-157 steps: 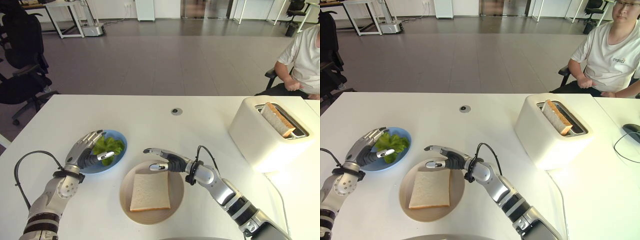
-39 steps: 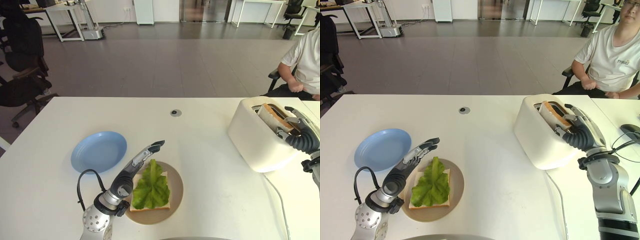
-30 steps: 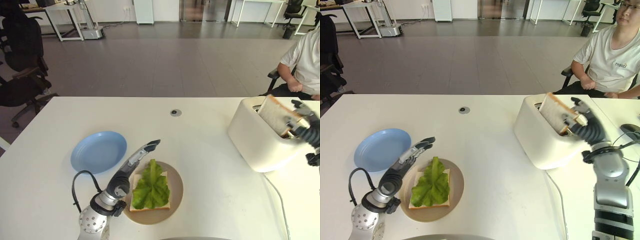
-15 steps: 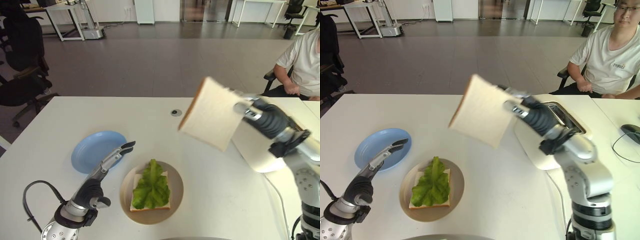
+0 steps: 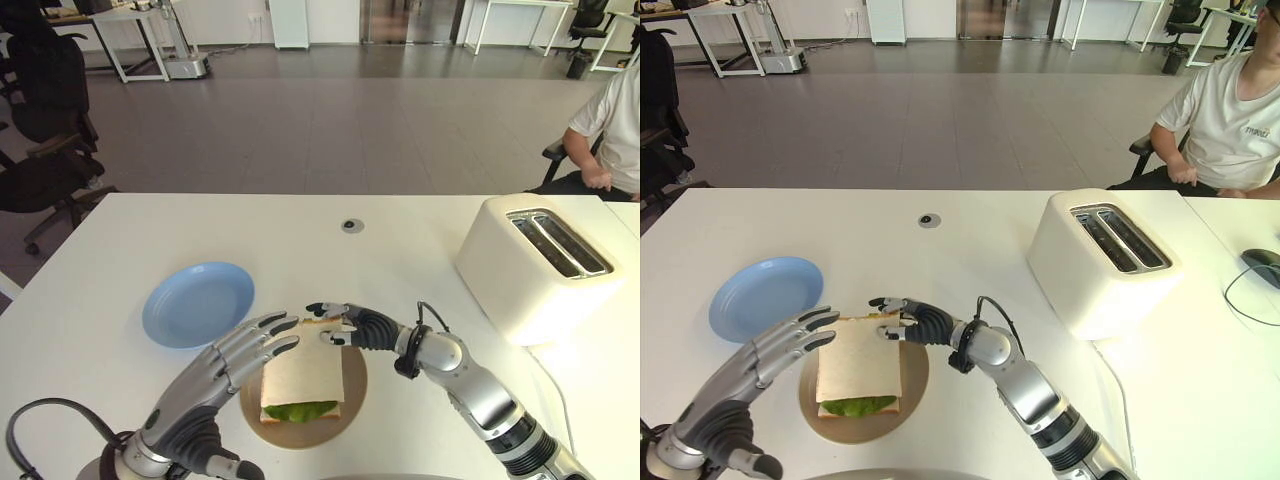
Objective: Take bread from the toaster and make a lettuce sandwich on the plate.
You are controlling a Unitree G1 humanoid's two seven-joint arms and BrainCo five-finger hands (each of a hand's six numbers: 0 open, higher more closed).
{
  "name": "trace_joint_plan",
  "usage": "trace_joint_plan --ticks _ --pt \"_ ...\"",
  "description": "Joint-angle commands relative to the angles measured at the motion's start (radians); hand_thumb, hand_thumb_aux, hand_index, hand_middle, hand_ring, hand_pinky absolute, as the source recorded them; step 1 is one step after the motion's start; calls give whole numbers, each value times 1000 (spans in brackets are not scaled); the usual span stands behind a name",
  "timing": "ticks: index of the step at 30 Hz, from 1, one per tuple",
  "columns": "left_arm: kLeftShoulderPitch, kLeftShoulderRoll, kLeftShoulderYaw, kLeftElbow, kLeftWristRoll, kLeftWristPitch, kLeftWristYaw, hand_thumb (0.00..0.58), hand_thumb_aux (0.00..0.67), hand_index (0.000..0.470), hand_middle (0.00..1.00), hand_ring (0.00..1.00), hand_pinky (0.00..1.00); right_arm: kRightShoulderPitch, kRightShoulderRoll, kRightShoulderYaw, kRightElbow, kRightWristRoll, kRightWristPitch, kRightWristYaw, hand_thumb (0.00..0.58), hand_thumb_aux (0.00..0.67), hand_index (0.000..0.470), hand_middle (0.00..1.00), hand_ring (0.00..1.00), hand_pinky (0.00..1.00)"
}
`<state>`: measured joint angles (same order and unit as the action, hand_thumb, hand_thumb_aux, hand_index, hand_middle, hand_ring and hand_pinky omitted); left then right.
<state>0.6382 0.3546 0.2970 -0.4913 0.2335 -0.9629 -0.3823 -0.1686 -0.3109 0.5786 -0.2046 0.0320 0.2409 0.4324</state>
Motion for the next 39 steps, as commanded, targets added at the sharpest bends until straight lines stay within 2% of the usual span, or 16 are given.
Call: trace_joint_plan --ticks 1,8,9,11,12,13,14,15,21,26,27,28,29,30,31,39 --pt "0 -2 -102 54 111 1 -17 0 0 0 0 0 0 13 25 9 27 -61 -34 -9 580 670 470 0 0 0" --pt "29 106 -102 266 380 61 -1 175 110 77 0 0 0 5 31 -12 69 -155 -96 -26 580 670 470 0 0 0" --pt "33 122 -106 293 394 78 2 168 105 74 0 0 0 2 31 -14 77 -171 -108 -29 580 670 470 0 0 0" --pt "38 145 -113 329 383 101 10 164 102 72 0 0 0 -3 31 -20 86 -201 -130 -35 532 478 335 0 0 0" --pt "37 155 -121 340 362 105 14 160 100 70 0 0 0 -4 29 -27 86 -215 -142 -38 456 360 253 0 0 0" --pt "34 163 -130 348 337 105 17 144 89 63 0 0 0 -5 28 -36 83 -224 -151 -41 285 192 135 0 0 0" --pt "30 172 -141 355 314 103 22 136 84 59 0 0 0 -5 27 -49 76 -231 -159 -46 5 3 2 0 0 0" --pt "23 180 -156 359 292 101 24 87 53 37 0 0 0 -8 26 -68 65 -234 -176 -55 0 0 0 0 0 0" --pt "-8 202 -217 328 213 120 35 53 32 22 0 0 0 -35 -30 -254 -41 -236 -360 -116 0 0 0 0 0 0" --pt "-35 205 -130 176 -34 81 112 156 97 68 0 0 0 106 -299 -248 -210 -271 -550 96 0 0 0 0 0 0" --pt "-27 225 -102 132 -152 72 121 132 81 57 67 67 67 157 -366 -248 -239 -287 -573 144 0 0 0 686 686 686" --pt "-18 247 -61 99 -260 60 129 493 410 288 1000 1000 1000 208 -425 -246 -262 -309 -578 188 569 578 405 1000 1000 1000" --pt "-3 270 -12 91 -341 53 126 548 512 359 1000 1000 1000 254 -468 -237 -279 -330 -585 219 580 670 470 1000 1000 1000" --pt "11 288 32 104 -387 43 115 564 557 391 1000 1000 1000 288 -490 -225 -291 -342 -593 239 580 670 470 1000 1000 1000" --pt "27 310 71 149 -402 33 86 580 670 470 1000 1000 1000 314 -493 -203 -300 -348 -597 253 580 670 470 1000 1000 1000" --pt "94 525 19 653 52 47 -133 580 670 470 1000 1000 1000 359 -336 2 -181 -461 -545 267 580 670 470 1000 1000 1000"
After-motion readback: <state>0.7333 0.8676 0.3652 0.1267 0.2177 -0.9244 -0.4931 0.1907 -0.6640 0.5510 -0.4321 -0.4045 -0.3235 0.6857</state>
